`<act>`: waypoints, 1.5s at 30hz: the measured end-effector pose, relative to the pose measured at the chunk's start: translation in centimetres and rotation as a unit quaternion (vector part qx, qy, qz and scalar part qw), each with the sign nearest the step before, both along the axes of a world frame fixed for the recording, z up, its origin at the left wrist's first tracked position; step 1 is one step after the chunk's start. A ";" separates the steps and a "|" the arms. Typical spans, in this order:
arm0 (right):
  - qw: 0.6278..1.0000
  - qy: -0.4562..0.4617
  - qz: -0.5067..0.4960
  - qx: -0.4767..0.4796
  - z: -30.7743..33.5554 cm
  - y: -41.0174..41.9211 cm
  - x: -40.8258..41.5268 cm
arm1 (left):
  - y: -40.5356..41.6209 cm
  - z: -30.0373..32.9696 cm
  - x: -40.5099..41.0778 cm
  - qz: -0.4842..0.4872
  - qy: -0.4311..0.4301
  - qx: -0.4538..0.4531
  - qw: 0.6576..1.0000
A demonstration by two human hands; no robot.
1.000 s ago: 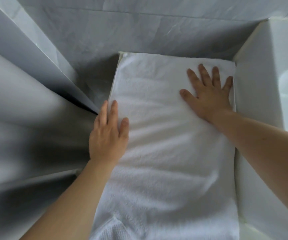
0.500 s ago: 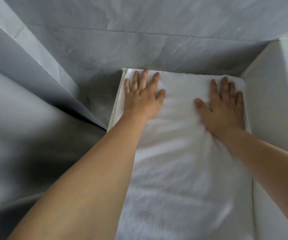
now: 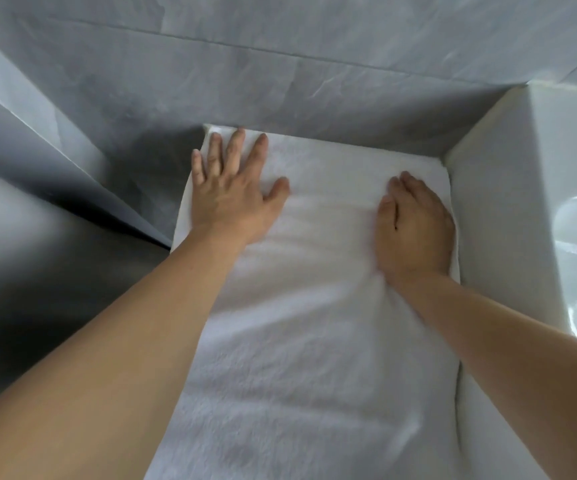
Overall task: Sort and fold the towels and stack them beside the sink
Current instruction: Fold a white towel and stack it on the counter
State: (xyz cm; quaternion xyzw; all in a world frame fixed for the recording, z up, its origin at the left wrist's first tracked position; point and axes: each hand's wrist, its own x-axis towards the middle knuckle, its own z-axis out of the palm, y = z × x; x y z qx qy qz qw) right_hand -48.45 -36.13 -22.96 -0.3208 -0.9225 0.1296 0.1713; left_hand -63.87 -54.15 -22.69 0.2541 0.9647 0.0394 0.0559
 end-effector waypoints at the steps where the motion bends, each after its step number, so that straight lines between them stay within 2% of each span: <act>1: 1.000 0.002 -0.004 0.013 0.1 0.1 -0.2 | -0.2 0.0 0.0 0.001 -0.001 -0.005 1.000; 6: 0.994 -0.063 0.036 0.076 -0.1 1.5 -1.1 | -0.3 -0.2 -0.2 0.010 0.002 -0.014 1.000; 16: 0.997 -0.046 0.016 0.066 -0.3 1.2 -1.0 | 0.2 0.7 -0.2 0.004 -0.025 -0.032 0.999; 18: 0.997 -0.048 0.015 0.064 -0.2 1.3 -0.9 | -0.3 1.7 1.6 -0.006 -0.029 -0.017 0.999; 22: 0.997 -0.057 0.017 0.052 0.0 1.2 -1.0 | -5.4 2.9 10.7 -0.060 -0.054 0.041 0.996; 26: 0.993 -0.109 0.022 0.045 -0.1 1.3 -1.0 | -9.8 0.8 14.3 -0.075 -0.035 -0.024 0.996; 34: 0.969 -0.247 0.018 0.009 1.2 0.9 -1.4 | -9.6 0.4 14.0 -0.057 -0.013 -0.032 0.998; 37: 0.982 -0.189 -0.002 -0.015 3.1 -3.5 1.1 | -9.4 0.4 14.0 -0.060 -0.015 -0.026 0.998; 39: 0.989 -0.136 0.041 -0.046 3.9 -8.3 5.5 | -9.5 0.5 13.9 -0.060 -0.020 -0.032 0.997; 42: 0.971 -0.197 0.124 -0.050 3.2 -12.9 13.8 | -9.5 0.6 13.9 -0.063 -0.018 -0.041 0.997; 45: 0.961 -0.241 0.132 -0.029 1.5 -12.2 17.6 | -9.4 0.4 13.9 -0.059 -0.015 -0.035 0.998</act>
